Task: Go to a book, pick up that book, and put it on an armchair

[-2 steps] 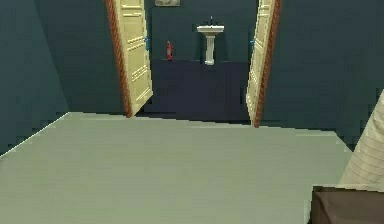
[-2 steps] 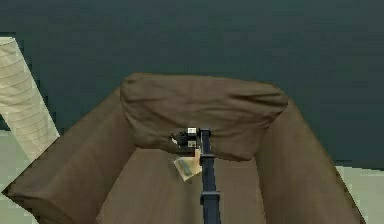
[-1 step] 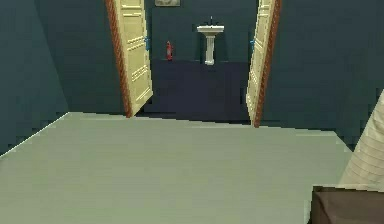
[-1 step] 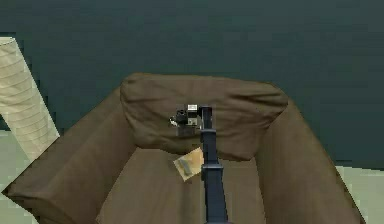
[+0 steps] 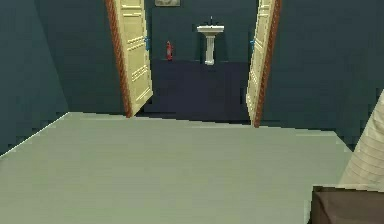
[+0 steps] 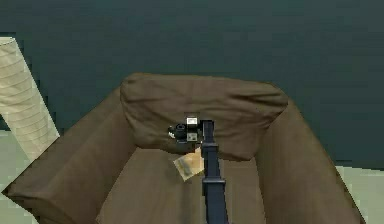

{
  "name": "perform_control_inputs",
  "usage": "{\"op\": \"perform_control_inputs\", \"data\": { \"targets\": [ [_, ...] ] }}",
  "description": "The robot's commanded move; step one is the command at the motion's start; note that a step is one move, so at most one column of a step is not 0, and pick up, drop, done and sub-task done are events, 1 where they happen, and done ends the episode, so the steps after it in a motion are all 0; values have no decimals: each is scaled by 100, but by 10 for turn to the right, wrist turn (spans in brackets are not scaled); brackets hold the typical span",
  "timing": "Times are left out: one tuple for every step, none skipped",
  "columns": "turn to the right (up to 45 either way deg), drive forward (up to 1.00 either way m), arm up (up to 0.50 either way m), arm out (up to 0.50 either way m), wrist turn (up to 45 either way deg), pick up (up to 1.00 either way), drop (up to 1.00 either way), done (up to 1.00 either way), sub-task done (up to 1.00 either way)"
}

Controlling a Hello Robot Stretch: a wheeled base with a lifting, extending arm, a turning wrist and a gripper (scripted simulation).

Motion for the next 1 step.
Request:
{"op": "perform_control_inputs", "data": {
  "targets": [
    [0,0,0,0,0,0,0,100,0]
  ]
}}
